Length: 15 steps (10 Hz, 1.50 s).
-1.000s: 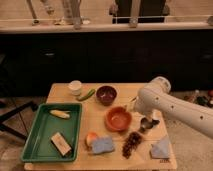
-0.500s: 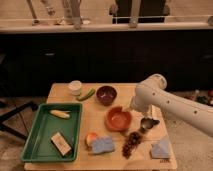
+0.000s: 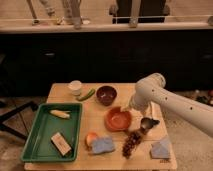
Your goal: Stack bowls on top of each other
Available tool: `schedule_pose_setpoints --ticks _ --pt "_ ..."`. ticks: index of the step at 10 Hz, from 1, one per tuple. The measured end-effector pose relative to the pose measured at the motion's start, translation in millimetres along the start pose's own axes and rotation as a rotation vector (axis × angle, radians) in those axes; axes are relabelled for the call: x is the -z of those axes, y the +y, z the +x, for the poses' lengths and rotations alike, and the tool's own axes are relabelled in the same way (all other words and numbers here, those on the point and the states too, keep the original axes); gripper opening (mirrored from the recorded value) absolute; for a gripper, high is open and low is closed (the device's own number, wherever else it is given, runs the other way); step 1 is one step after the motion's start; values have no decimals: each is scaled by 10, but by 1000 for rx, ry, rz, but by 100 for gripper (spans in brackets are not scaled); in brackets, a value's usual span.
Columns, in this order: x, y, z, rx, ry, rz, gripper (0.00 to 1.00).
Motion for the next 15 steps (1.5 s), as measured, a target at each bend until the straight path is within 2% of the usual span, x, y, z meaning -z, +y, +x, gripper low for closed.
schedule_pose_setpoints --ticks 10,15 --pt "-286 99 124 -11 -74 37 80" --pt "-468 150 62 -3 -102 21 80"
